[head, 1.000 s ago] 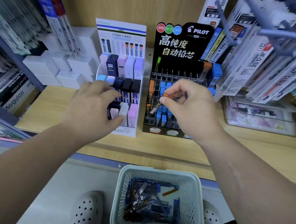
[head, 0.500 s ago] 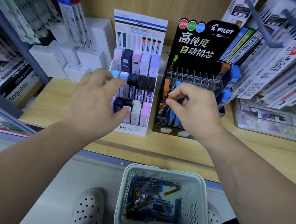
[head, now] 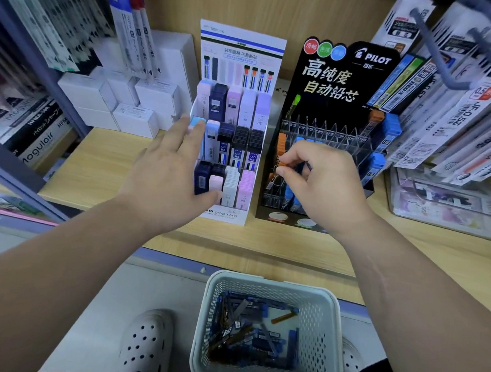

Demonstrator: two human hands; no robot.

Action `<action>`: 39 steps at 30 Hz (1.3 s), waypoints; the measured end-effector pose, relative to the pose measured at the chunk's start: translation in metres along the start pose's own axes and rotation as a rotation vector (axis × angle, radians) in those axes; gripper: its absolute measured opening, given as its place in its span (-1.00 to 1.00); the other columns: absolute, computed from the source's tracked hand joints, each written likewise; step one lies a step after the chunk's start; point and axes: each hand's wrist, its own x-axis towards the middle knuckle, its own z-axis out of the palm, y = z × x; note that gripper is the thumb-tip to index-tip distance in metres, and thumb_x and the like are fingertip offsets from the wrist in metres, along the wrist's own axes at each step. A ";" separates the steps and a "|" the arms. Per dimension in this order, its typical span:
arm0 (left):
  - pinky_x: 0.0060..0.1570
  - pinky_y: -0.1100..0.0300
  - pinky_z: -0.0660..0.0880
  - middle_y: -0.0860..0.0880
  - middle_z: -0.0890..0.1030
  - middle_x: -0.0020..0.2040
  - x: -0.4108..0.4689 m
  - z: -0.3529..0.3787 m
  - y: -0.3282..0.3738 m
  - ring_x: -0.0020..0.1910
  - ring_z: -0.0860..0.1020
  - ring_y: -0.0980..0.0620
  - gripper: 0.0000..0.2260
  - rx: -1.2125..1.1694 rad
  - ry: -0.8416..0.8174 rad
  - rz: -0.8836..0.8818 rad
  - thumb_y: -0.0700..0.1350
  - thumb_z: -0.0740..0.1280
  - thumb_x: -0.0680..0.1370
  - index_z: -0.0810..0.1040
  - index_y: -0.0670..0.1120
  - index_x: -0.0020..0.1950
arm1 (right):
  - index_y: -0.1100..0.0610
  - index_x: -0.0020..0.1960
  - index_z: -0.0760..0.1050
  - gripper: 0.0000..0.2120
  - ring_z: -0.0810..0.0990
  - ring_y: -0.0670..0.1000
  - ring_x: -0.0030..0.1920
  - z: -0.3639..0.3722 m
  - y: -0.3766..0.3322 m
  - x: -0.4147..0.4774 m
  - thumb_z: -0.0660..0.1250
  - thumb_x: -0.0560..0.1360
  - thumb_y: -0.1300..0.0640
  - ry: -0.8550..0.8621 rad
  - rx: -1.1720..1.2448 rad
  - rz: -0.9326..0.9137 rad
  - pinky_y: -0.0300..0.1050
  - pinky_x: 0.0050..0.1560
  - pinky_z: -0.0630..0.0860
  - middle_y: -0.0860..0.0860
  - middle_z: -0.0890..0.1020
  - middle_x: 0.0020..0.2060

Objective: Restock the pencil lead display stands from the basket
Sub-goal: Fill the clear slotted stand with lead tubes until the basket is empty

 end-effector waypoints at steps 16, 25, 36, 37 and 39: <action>0.51 -0.10 0.19 -0.07 0.02 0.64 -0.001 -0.009 0.001 0.56 0.15 -0.14 -0.04 0.000 -0.060 -0.008 0.31 0.38 0.44 -0.06 0.00 0.64 | 0.04 -0.19 0.55 -0.85 0.54 -0.02 -0.23 0.019 0.000 -0.004 0.51 0.46 0.15 -0.011 -0.138 0.058 -0.09 -0.18 0.52 -0.08 0.58 -0.26; -0.05 0.12 0.52 0.15 0.58 -0.03 -0.008 -0.031 0.054 -0.11 0.54 0.08 -0.67 -0.540 0.211 0.084 0.08 0.47 0.48 0.56 0.05 0.20 | 0.15 0.05 0.63 -0.73 0.28 -0.02 -0.44 -0.033 -0.005 0.003 0.15 0.62 0.26 0.324 1.031 0.661 -0.11 -0.41 0.23 -0.03 0.34 -0.45; -0.41 0.18 0.30 -0.12 0.72 -0.16 -0.019 -0.014 0.160 -0.42 0.46 0.04 -0.90 -1.367 -0.568 -0.272 -0.12 0.33 0.61 0.62 -0.11 -0.02 | 0.08 0.21 0.56 -0.70 0.62 0.00 -0.09 -0.064 -0.005 -0.032 0.06 0.72 0.10 0.246 1.313 0.597 -0.08 -0.10 0.47 0.06 0.72 -0.14; -0.41 0.19 0.30 -0.14 0.72 -0.15 -0.017 -0.013 0.165 -0.42 0.47 0.04 -0.91 -1.391 -0.579 -0.279 -0.14 0.34 0.60 0.62 -0.13 -0.01 | 0.07 0.21 0.55 -0.70 0.62 -0.01 -0.09 -0.066 -0.003 -0.034 0.05 0.72 0.09 0.231 1.301 0.598 -0.08 -0.09 0.47 0.06 0.72 -0.12; -0.42 0.20 0.32 -0.16 0.72 -0.15 -0.012 -0.012 0.172 -0.41 0.48 0.05 -0.91 -1.427 -0.599 -0.294 -0.16 0.37 0.58 0.62 -0.15 0.02 | 0.06 0.21 0.56 -0.69 0.60 -0.01 -0.09 -0.071 0.005 -0.039 0.04 0.73 0.08 0.212 1.269 0.594 -0.09 -0.08 0.47 0.06 0.73 -0.08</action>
